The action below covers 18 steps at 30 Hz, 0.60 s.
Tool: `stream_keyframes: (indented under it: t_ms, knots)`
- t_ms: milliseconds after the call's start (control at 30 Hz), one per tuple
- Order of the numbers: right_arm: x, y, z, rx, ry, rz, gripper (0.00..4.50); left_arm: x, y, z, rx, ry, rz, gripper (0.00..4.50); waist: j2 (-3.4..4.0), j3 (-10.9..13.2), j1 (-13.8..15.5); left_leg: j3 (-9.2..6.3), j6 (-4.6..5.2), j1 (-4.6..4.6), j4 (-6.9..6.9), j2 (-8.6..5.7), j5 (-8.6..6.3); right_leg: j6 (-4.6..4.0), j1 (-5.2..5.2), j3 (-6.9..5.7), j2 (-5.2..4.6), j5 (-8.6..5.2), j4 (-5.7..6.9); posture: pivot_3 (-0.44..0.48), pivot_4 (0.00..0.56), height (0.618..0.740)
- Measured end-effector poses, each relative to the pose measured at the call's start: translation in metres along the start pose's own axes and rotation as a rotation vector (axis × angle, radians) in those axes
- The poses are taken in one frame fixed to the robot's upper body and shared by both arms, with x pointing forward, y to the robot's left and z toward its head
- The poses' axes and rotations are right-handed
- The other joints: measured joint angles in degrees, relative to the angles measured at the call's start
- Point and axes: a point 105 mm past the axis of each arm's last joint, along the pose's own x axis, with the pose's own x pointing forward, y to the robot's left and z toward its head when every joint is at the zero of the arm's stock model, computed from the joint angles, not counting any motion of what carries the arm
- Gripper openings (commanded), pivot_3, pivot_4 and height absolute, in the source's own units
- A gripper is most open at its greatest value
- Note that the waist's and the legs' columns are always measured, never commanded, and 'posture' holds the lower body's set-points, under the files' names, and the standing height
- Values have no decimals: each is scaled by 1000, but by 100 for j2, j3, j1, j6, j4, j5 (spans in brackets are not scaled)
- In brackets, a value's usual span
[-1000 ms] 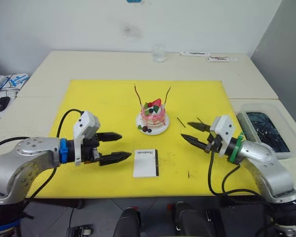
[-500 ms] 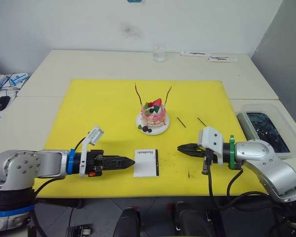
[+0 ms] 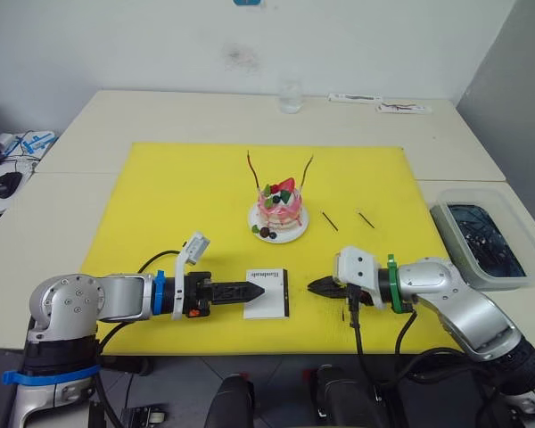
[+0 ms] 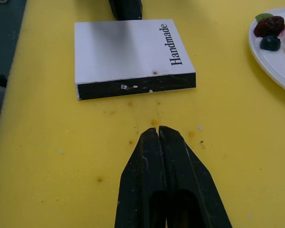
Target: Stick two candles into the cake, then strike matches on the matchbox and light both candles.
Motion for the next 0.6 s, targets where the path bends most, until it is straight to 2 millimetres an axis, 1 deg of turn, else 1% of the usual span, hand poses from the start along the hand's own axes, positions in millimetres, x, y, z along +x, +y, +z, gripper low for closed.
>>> stream_keyframes:
  t_ms: [300,433,600]
  knots:
    - [19,3,0,-17,4,56,28,8,2,-2,-8,1,-1,4500,2,-5,45,0,0,5,-1,0,0,0,5,0,-1,0,-1,0,150,740]
    - [27,3,4,-30,-4,73,28,10,2,-3,-12,-2,-1,4500,6,-9,46,0,0,12,-1,0,0,0,8,0,0,0,0,0,150,740]
    - [37,7,9,-31,-32,94,28,12,3,-3,-19,-12,-2,4500,9,-13,51,0,0,13,-2,0,0,0,11,0,-1,0,0,0,150,740]
